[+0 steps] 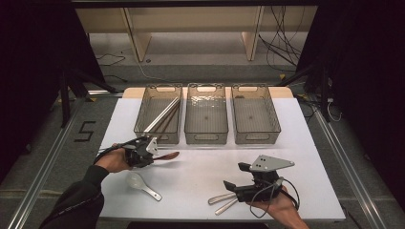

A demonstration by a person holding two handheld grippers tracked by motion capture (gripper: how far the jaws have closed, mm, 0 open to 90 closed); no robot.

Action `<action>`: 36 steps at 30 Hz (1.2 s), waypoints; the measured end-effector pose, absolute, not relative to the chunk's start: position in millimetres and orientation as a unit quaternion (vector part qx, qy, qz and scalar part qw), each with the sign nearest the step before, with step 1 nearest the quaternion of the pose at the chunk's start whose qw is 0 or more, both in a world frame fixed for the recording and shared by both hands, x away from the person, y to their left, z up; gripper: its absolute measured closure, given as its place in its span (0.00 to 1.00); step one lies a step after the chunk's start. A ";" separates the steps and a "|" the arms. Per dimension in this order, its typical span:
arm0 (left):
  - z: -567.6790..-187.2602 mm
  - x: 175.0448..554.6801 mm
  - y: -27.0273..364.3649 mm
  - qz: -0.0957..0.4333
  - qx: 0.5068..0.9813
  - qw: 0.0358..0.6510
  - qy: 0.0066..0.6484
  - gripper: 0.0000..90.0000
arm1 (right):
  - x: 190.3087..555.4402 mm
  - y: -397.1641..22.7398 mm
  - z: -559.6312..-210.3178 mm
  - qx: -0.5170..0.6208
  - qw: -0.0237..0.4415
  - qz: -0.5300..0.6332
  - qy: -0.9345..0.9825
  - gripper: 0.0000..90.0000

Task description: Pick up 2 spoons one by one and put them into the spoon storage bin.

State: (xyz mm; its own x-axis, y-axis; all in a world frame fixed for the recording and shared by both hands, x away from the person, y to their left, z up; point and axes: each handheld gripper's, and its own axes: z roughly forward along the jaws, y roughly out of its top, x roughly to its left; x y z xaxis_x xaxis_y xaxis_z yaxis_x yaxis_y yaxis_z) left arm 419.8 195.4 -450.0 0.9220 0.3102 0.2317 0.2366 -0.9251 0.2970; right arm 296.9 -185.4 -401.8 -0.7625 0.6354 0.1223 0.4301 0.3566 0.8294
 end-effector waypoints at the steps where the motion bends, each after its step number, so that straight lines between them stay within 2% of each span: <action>1: -449.1 419.7 195.9 0.141 0.971 0.133 0.140 0.93 | 296.9 -185.5 -401.5 0.327 0.111 0.464 0.816 0.26; 12: -427.7 418.0 192.3 0.160 0.958 0.173 0.164 0.93 | 296.6 -185.2 -401.4 0.327 0.112 0.466 0.814 0.26; 28: -401.5 421.3 187.5 0.154 0.914 0.260 0.270 0.93 | 296.5 -186.2 -401.0 0.328 0.115 0.469 0.812 0.25; 36: -395.6 425.4 184.0 0.148 0.900 0.285 0.293 0.93 | 296.4 -186.6 -401.3 0.331 0.114 0.469 0.811 0.25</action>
State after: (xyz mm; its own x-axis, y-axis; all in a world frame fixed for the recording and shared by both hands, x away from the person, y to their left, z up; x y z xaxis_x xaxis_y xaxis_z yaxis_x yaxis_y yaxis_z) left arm 425.4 184.0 -395.6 0.7841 0.6125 0.1004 0.4433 -0.6658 0.6002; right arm 296.4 -186.6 -401.3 -0.7543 0.6443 0.1261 0.4309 0.3410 0.8354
